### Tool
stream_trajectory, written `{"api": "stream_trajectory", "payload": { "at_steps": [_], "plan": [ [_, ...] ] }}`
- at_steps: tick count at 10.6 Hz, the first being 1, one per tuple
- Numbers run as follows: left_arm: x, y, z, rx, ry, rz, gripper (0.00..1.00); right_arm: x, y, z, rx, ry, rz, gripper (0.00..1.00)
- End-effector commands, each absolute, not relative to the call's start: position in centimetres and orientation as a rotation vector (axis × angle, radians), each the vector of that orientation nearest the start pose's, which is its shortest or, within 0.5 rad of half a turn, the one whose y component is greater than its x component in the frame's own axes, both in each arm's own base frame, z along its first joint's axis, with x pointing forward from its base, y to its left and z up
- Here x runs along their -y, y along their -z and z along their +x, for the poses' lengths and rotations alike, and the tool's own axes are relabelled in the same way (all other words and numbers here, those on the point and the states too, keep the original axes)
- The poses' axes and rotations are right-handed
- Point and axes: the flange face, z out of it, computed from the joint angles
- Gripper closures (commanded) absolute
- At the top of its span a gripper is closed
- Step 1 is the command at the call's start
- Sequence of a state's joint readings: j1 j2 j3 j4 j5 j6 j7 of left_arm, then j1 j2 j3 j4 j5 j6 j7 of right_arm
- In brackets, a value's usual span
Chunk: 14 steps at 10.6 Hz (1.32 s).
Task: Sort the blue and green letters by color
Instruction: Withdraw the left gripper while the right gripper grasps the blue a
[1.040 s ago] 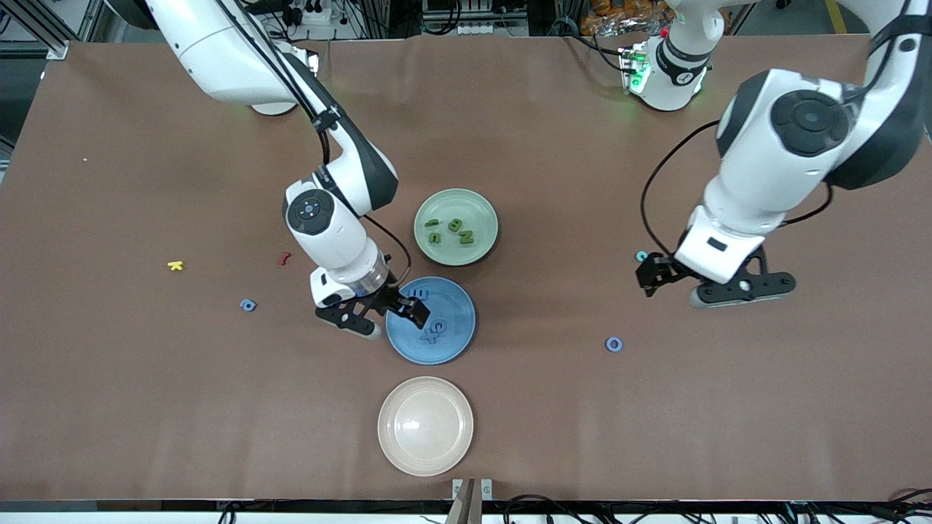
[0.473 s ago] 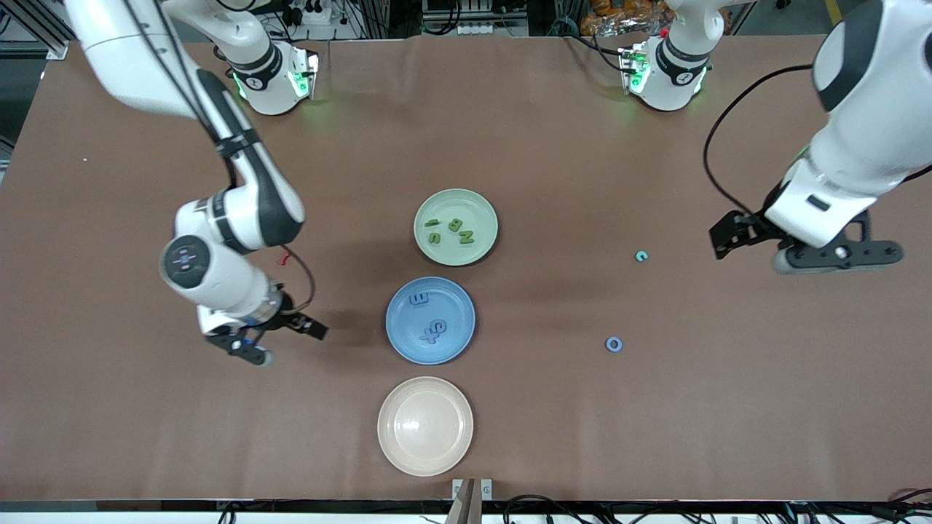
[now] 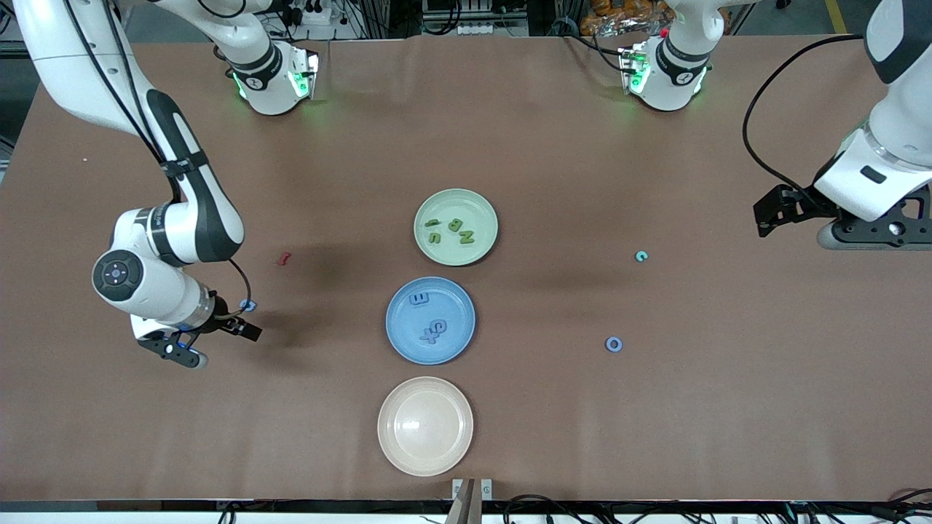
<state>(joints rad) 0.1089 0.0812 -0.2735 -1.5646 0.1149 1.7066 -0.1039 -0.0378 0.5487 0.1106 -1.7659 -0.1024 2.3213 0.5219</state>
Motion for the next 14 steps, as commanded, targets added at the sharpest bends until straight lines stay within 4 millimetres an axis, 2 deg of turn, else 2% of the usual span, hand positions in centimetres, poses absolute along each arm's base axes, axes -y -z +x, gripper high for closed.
{"api": "stream_trajectory", "payload": {
  "at_steps": [1, 2, 3, 5, 7, 9, 11, 12, 14],
  "plan": [
    [6.2, -60.6, 57.7, -0.174, 0.107, -3.075, 0.0, -3.1, -22.3, 62.4, -0.631, 0.049, -3.088, 0.0],
    [5.9, -60.8, 57.5, -0.166, 0.107, -3.078, 0.0, -2.9, -21.0, 61.3, -0.655, 0.101, -3.064, 0.0],
    [5.7, -61.0, 57.4, -0.157, 0.107, -3.076, 0.0, -2.2, -20.5, 60.4, -0.673, 0.121, -3.053, 0.0],
    [5.5, -61.6, 56.9, -0.144, 0.106, -3.074, 0.0, -1.8, -19.7, 59.5, -0.681, 0.091, -3.057, 0.0],
    [6.1, -62.4, 56.2, -0.139, 0.105, -3.076, 0.0, -1.1, -19.3, 59.2, -0.7, 0.095, -3.051, 0.0],
    [5.6, -63.7, 55.5, -0.076, 0.134, -3.12, 0.0, -0.9, -18.6, 58.6, -0.702, 0.081, -3.054, 0.01],
    [5.1, -63.4, 55.0, 0.083, 0.077, -3.13, 0.0, -0.9, -17.8, 57.9, -0.699, 0.136, -3.038, 0.08],
    [5.7, -63.8, 54.3, 0.143, 0.048, -3.125, 0.0, -0.8, -17.6, 57.6, -0.689, 0.131, -3.041, 0.16],
    [5.7, -64.0, 54.3, 0.161, 0.058, -3.125, 0.0, -0.8, -17.5, 57.5, -0.687, 0.127, -3.043, 0.6]
  ]
}}
